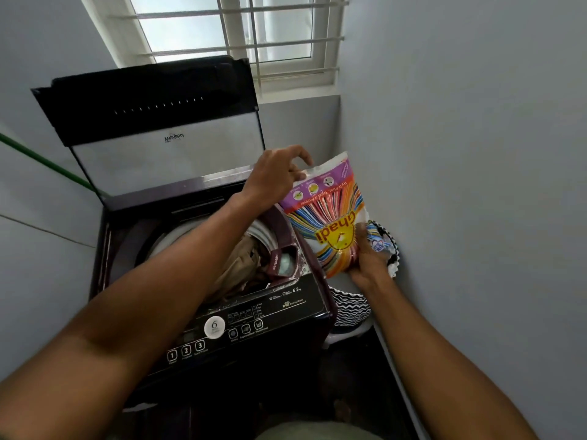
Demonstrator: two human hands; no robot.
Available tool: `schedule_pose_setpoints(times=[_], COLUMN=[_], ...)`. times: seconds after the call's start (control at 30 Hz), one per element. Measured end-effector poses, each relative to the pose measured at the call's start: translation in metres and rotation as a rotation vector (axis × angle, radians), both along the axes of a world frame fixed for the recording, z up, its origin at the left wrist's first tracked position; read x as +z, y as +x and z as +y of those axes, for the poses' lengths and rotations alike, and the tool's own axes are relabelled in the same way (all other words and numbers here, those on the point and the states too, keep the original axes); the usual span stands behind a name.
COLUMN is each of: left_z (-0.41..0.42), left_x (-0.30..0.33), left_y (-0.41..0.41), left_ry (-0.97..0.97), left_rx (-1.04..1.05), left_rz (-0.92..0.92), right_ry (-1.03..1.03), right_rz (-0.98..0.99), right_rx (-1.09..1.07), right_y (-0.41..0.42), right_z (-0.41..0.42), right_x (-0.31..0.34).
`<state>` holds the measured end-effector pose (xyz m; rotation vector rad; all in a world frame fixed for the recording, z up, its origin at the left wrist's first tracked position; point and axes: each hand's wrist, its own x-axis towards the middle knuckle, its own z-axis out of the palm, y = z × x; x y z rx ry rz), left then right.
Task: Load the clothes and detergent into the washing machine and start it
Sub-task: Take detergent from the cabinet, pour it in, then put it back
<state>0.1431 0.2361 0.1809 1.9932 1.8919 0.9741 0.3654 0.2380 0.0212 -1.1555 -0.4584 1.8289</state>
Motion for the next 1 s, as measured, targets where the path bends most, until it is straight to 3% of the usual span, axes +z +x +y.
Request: schedule_pose_setpoints(times=[0.13,0.37,0.5,0.67,0.73,0.87,0.93,1.0], left_z=[-0.005,-0.016,-0.016,-0.011,-0.009,-0.007,-0.004,0.001], left_x=[0.017,0.012,0.013,0.018,0.016,0.014,0.016,0.016], left_y=[-0.009,-0.019,-0.016,0.006,0.007,0.008,0.008,0.009], left_ry=[0.170,0.113,0.164,0.181,0.138,0.098,0.084,0.075], left_rx=[0.018,-0.049,-0.040,-0.047,-0.046,-0.044,-0.036,-0.020], left_rz=[0.107,0.278,0.263,0.240,0.229,0.157,0.141,0.115], right_ry=[-0.037,-0.246,0.138,0.674,0.800,0.781,0.925,1.120], right_rz=[-0.002,-0.514,-0.861,-1.105,-1.088,-1.025,-1.054,-1.080], right_rx=[0.217,0.525,0.450,0.622,0.537,0.260,0.061,0.017], right_y=[-0.028,-0.046,-0.055,-0.070,-0.069,-0.062,-0.061,-0.061], right_z=[-0.003,0.008,0.047,0.016,0.009,-0.011,-0.025,-0.038], right_x=[0.015,0.011,-0.029,0.032,0.033,0.035,0.040,0.041])
